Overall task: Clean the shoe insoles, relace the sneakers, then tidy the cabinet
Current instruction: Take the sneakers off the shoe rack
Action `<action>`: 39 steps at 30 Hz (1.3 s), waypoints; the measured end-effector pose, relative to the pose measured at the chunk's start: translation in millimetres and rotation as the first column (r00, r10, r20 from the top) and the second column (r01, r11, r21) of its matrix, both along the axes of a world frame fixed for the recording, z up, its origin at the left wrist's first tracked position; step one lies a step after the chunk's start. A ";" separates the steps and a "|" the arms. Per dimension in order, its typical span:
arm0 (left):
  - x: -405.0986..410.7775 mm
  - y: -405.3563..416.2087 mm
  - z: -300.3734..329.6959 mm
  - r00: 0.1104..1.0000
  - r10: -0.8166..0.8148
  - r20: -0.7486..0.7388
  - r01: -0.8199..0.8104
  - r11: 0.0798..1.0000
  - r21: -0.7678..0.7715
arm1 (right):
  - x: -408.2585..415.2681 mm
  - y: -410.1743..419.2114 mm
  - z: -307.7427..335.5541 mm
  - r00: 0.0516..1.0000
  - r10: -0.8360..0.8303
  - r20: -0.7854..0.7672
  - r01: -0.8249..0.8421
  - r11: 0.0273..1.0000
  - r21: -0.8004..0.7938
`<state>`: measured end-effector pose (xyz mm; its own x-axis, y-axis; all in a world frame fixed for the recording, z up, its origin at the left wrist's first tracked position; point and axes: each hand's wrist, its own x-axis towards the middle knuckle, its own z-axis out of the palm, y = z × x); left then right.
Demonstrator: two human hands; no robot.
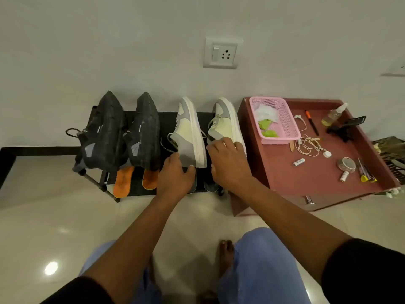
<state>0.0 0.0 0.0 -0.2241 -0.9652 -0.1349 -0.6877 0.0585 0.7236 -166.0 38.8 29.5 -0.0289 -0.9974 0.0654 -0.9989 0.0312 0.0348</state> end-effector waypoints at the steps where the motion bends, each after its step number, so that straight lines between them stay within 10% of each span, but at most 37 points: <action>1: -2.5 -0.5 -1.3 1.000 0.019 0.011 -0.020 0.999 0.030 | 0.8 0.1 -0.9 0.998 0.022 -0.058 -0.019 0.998 0.053; 10: -18.9 -20.2 -28.1 0.980 0.185 -0.074 -0.166 0.964 0.207 | 2.1 -3.7 -16.1 0.916 0.115 -0.384 -0.025 0.972 0.233; 21: -19.7 -51.6 -38.4 0.817 0.380 -0.433 -0.088 0.825 0.558 | -12.4 -32.2 -24.8 0.908 0.176 -0.381 -0.038 0.939 0.342; 32: -25.9 -51.7 -5.5 0.951 0.110 -0.289 -0.093 0.993 0.072 | -35.7 -21.3 6.9 0.987 0.003 -0.158 0.030 0.978 0.207; 39: -8.3 -26.7 73.1 0.983 -0.053 -0.177 -0.008 0.945 -0.328 | -33.3 7.7 37.8 0.999 -0.037 0.030 0.038 0.999 -0.033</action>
